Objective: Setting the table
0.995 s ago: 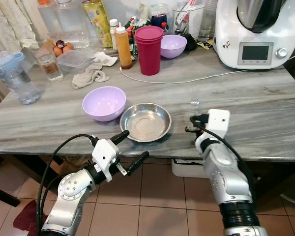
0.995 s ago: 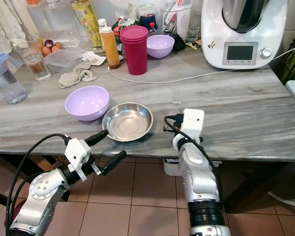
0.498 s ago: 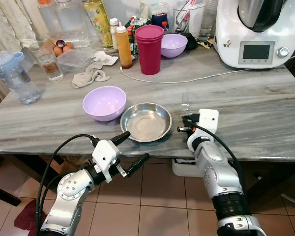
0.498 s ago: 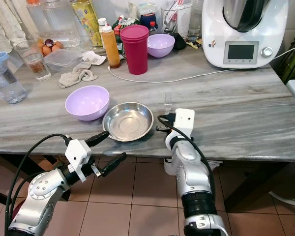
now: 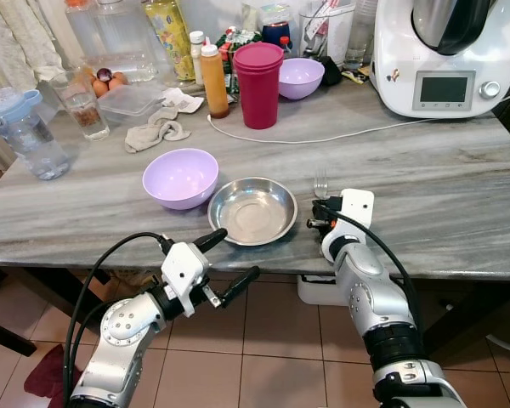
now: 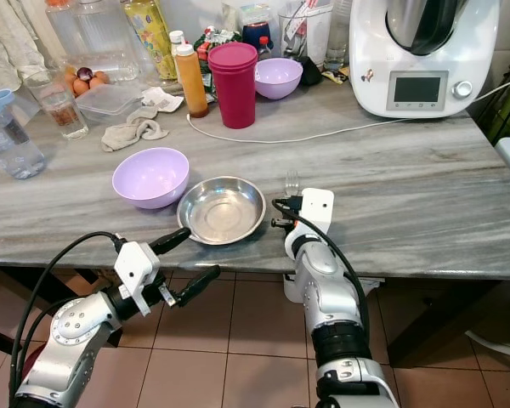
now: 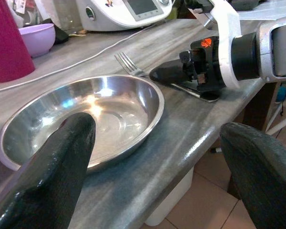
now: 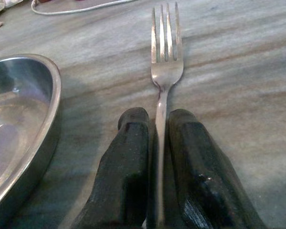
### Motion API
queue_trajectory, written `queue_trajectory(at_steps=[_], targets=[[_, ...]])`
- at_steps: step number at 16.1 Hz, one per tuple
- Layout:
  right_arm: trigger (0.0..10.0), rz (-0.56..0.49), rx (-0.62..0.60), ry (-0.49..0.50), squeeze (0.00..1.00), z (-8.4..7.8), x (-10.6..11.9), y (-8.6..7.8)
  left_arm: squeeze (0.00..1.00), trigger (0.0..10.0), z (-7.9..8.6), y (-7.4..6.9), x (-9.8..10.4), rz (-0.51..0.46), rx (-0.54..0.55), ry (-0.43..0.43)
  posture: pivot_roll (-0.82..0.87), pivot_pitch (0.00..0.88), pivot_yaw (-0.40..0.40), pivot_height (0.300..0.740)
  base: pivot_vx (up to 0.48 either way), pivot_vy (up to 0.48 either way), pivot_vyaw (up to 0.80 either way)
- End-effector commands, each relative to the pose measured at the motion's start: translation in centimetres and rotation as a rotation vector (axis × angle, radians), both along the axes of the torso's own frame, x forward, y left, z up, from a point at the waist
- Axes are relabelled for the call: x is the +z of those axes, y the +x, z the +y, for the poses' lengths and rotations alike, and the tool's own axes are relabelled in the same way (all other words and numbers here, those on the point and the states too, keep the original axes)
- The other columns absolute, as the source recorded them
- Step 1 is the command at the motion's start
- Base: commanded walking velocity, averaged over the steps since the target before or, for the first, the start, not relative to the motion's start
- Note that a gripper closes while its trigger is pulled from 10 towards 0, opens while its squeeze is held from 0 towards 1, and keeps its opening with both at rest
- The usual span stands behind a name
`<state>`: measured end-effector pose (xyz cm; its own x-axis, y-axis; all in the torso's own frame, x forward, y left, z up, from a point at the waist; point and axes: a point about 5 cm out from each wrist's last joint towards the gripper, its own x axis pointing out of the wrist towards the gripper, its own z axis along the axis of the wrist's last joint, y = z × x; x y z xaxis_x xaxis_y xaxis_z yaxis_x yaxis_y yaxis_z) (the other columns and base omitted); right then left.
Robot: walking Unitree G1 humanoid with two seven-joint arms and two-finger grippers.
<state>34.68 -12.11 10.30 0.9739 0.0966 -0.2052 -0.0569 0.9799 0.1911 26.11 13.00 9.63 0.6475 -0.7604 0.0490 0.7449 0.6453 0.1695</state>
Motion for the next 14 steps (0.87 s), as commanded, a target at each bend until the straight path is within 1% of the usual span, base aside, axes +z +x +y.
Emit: queue_trajectory(at_steps=[1, 5, 6, 7, 9, 12, 14], targets=[[10.0, -0.006, 0.016, 0.012, 1.0, 0.4, 0.3, 0.3, 0.0, 10.0, 0.0, 0.0, 0.1, -0.004, -0.009, 0.013, -0.22, 0.088, 0.086, 0.74, 0.0, 0.0, 0.0], [10.0, -0.014, 0.016, 0.01, 1.0, 0.4, 0.2, 0.4, 0.0, 10.0, -0.2, 0.2, 0.0, -0.003, -0.011, 0.014, -0.22, 0.085, 0.088, 0.74, 0.0, 0.0, 0.0], [10.0, -0.02, 0.013, 0.009, 1.0, 0.3, 0.3, 0.4, 0.0, 10.0, -0.3, 0.2, 0.0, -0.003, -0.01, 0.013, -0.22, 0.084, 0.088, 0.74, 0.0, 0.0, 0.0], [10.0, -0.039, -0.001, 0.009, 1.0, -0.2, 0.8, 0.4, 0.0, 10.0, -0.4, 0.3, 0.1, -0.005, -0.009, 0.006, -0.22, 0.082, 0.087, 0.74, 0.0, 0.0, 0.0], [10.0, -0.058, -0.005, 0.007, 1.0, -0.4, 1.1, 0.4, 0.0, 10.0, -0.5, 0.3, 0.1, -0.006, -0.006, 0.001, -0.22, 0.078, 0.086, 0.74, 0.0, 0.0, 0.0], [10.0, -0.132, -0.014, -0.032, 1.0, -1.0, 2.2, 0.1, 0.0, 10.0, -0.7, 0.4, 0.2, -0.013, 0.006, -0.015, -0.22, 0.071, 0.078, 0.74, 0.0, 0.0, 0.0], [10.0, -0.237, -0.045, -0.059, 1.0, -1.3, 3.7, -0.3, 0.0, 10.0, -0.8, 0.5, 0.3, -0.021, 0.019, -0.027, -0.22, 0.069, 0.077, 0.74, 0.0, 0.0, 0.0]])
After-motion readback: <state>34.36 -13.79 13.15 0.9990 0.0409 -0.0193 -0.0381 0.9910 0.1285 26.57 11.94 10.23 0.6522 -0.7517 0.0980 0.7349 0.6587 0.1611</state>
